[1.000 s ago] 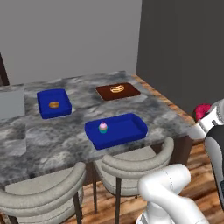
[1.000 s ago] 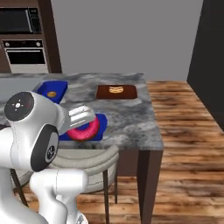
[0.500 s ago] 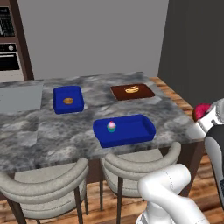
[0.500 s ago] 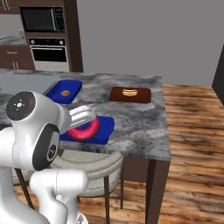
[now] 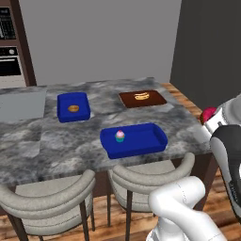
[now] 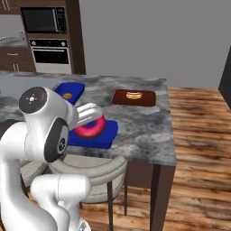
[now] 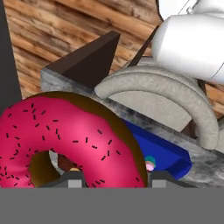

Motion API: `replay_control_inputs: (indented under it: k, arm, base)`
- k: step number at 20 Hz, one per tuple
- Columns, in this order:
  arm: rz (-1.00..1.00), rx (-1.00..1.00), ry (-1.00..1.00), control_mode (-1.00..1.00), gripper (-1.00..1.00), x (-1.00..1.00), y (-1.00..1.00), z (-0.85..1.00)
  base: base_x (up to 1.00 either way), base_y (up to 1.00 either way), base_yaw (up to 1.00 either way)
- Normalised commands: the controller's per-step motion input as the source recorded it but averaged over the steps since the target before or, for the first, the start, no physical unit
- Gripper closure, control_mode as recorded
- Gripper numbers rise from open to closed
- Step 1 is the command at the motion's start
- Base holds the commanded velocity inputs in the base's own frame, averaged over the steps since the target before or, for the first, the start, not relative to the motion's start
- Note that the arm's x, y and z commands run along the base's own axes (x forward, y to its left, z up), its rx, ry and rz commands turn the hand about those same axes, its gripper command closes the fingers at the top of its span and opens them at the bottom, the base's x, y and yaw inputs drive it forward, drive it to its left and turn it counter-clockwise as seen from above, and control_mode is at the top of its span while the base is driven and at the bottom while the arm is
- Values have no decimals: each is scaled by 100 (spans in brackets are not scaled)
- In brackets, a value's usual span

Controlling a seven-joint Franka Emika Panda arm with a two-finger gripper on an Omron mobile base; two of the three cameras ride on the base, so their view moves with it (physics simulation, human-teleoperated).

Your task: Take the cupcake and donut from the fridge and place them on the empty tray on the dining counter.

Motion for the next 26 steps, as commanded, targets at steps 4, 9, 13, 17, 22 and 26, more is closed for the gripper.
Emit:
replay_control_inputs:
  k: [4, 9, 13, 17, 22, 26]
  arm:
    - [7, 0, 20, -100, 100, 85, 27, -16]
    - [9, 0, 27, -100, 100, 67, 54, -30]
    - [5, -3, 26, -100, 100, 57, 61, -45]
    - [2, -1, 15, -100, 100, 51, 54, -44]
    - [3, 0, 1, -100, 100, 40, 13, -33]
    - [0, 0, 0, -100, 100, 17, -1, -42]
  base:
    - [0, 0, 0]
    - [0, 0, 0]
    - [0, 0, 0]
    - [0, 0, 0]
    - [0, 0, 0]
    - [0, 0, 0]
